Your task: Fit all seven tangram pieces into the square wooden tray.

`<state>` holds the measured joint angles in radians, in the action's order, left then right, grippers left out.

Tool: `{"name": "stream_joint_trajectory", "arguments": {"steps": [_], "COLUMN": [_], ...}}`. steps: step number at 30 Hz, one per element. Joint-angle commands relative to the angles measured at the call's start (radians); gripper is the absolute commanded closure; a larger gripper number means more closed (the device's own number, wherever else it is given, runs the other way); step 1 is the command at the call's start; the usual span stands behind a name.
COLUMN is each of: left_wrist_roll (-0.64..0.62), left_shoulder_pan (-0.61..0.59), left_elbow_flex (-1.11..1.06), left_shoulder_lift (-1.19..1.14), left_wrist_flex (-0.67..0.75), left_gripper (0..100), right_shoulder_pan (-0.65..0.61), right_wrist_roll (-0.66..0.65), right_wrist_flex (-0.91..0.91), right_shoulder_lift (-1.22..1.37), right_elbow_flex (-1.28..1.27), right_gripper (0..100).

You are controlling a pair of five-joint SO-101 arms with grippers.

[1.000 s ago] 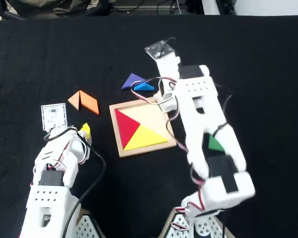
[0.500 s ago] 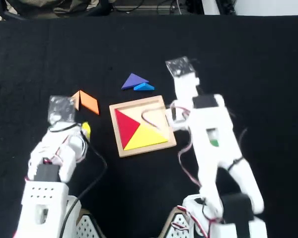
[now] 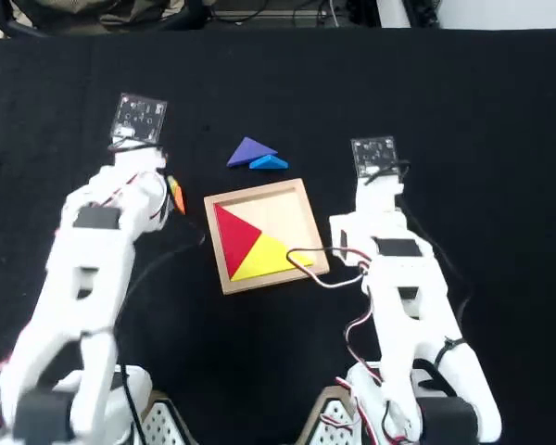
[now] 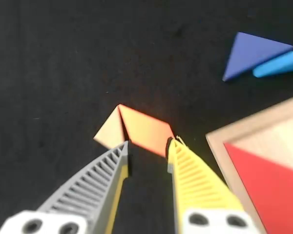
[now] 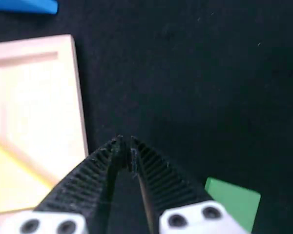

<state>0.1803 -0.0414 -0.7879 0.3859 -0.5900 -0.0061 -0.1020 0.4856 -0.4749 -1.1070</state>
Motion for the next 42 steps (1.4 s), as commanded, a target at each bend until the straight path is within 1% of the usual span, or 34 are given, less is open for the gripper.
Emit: {"name": "stream_joint_trajectory", "arguments": {"steps": [1, 3, 5, 10, 13, 21, 24, 27, 33, 38, 42], "left_wrist_roll": [-0.078, -0.098, -0.103, -0.103, -0.1, -0.103, -0.098, -0.097, -0.089, 0.083, 0.164], "left_shoulder_pan": [-0.012, -0.008, -0.004, -0.012, -0.007, -0.005, -0.001, -0.01, 0.01, 0.059, 0.059], "left_elbow_flex": [0.059, 0.074, 0.111, 0.236, 0.262, 0.406, 0.483, 0.59, 0.835, 0.972, 1.006], "left_shoulder_lift": [-0.253, -0.345, -0.422, -0.566, -0.605, -0.64, -0.686, -0.746, -0.881, -0.942, -0.944], "left_wrist_flex": [0.273, 0.371, 0.425, 0.431, 0.413, 0.253, 0.158, 0.02, -0.319, -0.554, -0.669], "left_gripper": [86, 86, 86, 86, 86, 86, 86, 86, 86, 86, 86], "right_shoulder_pan": [0.02, 0.02, 0.02, 0.017, 0.015, 0.014, 0.014, 0.014, 0.014, 0.014, 0.014], "right_wrist_roll": [0.005, 0.002, -0.023, -0.035, -0.037, -0.037, -0.037, -0.037, -0.037, -0.037, -0.037], "right_wrist_flex": [-0.054, -0.06, -0.06, -0.06, -0.06, -0.061, -0.061, -0.061, -0.084, -0.087, -0.087], "right_shoulder_lift": [0.025, 0.036, 0.045, 0.054, 0.061, 0.061, 0.061, 0.061, 0.061, 0.061, 0.061], "right_elbow_flex": [0.008, 0.01, 0.019, 0.022, 0.025, 0.025, 0.025, 0.025, 0.018, 0.018, 0.018], "right_gripper": [98.7, 98.7, 98.7, 98.7, 98.7, 98.7, 98.7, 98.7, 98.7, 98.7, 98.7]}}
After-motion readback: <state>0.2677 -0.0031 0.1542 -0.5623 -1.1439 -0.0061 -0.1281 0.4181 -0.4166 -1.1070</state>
